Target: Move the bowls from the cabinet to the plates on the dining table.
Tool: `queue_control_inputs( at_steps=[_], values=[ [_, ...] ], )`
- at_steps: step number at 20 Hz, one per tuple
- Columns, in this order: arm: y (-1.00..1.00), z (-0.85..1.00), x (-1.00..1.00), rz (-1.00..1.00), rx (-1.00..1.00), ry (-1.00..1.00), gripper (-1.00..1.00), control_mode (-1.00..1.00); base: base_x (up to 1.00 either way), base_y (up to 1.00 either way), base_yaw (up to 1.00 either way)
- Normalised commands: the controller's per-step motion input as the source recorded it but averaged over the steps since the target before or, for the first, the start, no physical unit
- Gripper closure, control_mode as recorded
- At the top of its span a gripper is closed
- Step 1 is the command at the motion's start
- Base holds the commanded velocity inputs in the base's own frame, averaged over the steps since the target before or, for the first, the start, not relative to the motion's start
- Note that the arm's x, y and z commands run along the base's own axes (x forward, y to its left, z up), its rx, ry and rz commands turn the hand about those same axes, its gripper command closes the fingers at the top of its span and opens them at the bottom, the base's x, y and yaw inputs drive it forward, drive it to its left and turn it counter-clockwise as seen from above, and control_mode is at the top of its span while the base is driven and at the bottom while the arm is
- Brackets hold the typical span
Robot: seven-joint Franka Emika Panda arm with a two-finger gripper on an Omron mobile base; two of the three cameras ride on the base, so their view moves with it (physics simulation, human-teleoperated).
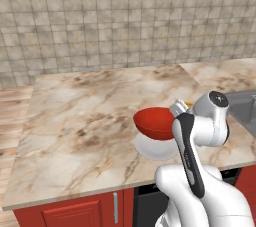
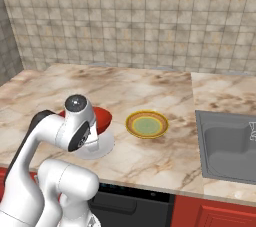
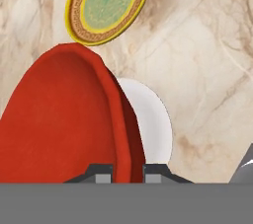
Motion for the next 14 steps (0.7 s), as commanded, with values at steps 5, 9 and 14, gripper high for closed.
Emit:
queue_control_inputs(
  at_steps=[5, 9, 14],
  values=[
    [0.0, -0.31, 0.0, 0.0, 0.0, -0.04, 1.0, -1.0, 0.0, 0.0, 0.0],
    [0.0, -0.29, -0.01, 0.0, 0.0, 0.0, 1.0, -1.0, 0.0, 0.0, 0.0],
    [0.0, -0.21, 0.0, 0.0, -0.01, 0.0, 1.0, -1.0, 0.0, 0.0, 0.0]
  ],
)
